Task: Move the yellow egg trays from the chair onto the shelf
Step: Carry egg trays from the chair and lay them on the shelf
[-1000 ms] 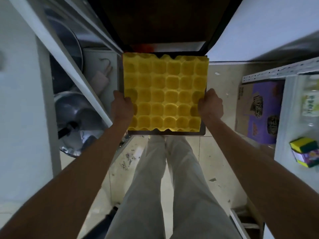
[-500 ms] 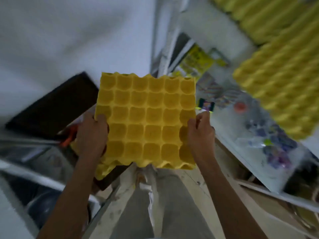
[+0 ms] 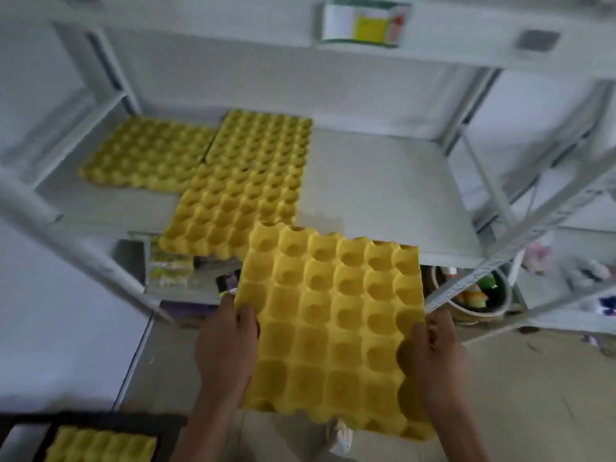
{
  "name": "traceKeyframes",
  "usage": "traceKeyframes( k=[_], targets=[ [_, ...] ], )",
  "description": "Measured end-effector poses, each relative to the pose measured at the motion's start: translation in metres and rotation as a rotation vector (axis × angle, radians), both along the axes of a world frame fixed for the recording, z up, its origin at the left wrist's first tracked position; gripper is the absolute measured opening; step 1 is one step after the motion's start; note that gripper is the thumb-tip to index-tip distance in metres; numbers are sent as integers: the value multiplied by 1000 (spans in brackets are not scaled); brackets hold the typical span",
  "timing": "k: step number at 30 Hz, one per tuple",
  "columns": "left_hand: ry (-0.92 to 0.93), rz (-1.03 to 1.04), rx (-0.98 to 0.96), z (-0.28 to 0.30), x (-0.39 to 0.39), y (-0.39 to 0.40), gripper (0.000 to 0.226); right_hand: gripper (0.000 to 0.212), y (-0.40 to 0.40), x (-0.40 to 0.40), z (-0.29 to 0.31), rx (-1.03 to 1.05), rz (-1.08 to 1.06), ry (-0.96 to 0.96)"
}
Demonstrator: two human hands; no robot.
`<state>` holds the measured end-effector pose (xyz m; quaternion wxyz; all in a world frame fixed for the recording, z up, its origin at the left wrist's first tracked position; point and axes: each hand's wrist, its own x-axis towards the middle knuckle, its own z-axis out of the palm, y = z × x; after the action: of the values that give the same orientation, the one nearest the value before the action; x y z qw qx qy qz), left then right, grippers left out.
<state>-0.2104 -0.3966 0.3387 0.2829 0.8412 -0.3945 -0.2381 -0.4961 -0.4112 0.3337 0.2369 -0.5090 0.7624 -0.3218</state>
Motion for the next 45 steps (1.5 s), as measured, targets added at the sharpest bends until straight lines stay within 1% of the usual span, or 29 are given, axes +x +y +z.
traceKeyframes(
  k=[2,4,5,7,9,12,14,17,19,22,24,25,26,27,29,30,31,33,36,40,45],
  targets=[
    [49,-56,13,2,-40,-27,22,10,-13,-42,-3,-1,-64,-20],
    [60,-123,36,3,-70,-51,25,13,-33,-76,-10,7,-98,-59],
    [87,-123,22,3,-82,-63,24,14,-47,-89,-13,5,-92,-69],
    [180,-52,-56,4,-98,-84,30,12,-75,-105,-18,3,-69,-85],
    [200,-28,-57,0,-105,-104,31,15,-103,-112,-22,17,-33,-96],
    [218,-53,-43,-2,-107,-144,32,23,-151,-114,-23,35,40,-91],
    [222,-54,-69,-5,-107,-172,35,29,-181,-109,-26,49,59,-79],
    [205,-70,-102,-15,-107,-205,44,32,-220,-98,-38,43,21,-55],
    [195,-148,-65,-26,-102,-223,50,32,-245,-90,-47,47,-2,-35],
    [52,-361,4,-38,-85,-249,59,33,-278,-85,-57,123,-26,-19],
    [-78,-443,-96,-41,-64,-261,57,37,-292,-80,-61,156,-57,-3],
    [-155,-471,-171,-43,-50,-266,55,41,-296,-76,-62,145,-73,47],
    [-242,-498,-226,-45,-36,-272,53,47,-298,-71,-64,106,-63,153],
    [-336,-524,-248,-50,-20,-278,52,53,-297,-66,-66,41,-9,300],
    [-507,-560,-219,-61,12,-294,53,61,-291,-50,-72,-119,181,580],
    [-560,-570,-184,-67,26,-305,54,61,-287,-38,-75,-145,264,651],
    [-594,-582,-151,-73,39,-315,55,60,-284,-24,-78,-134,334,674],
    [-640,-630,-111,-86,55,-332,56,59,-280,0,-86,-44,434,669],
    [-649,-655,-117,-103,63,-345,52,58,-305,15,-91,54,439,658],
    [-669,-648,-157,-113,63,-349,50,58,-381,20,-89,114,447,662],
    [-698,-639,-136,-115,64,-350,51,59,-476,47,-89,180,509,624]
  ],
)
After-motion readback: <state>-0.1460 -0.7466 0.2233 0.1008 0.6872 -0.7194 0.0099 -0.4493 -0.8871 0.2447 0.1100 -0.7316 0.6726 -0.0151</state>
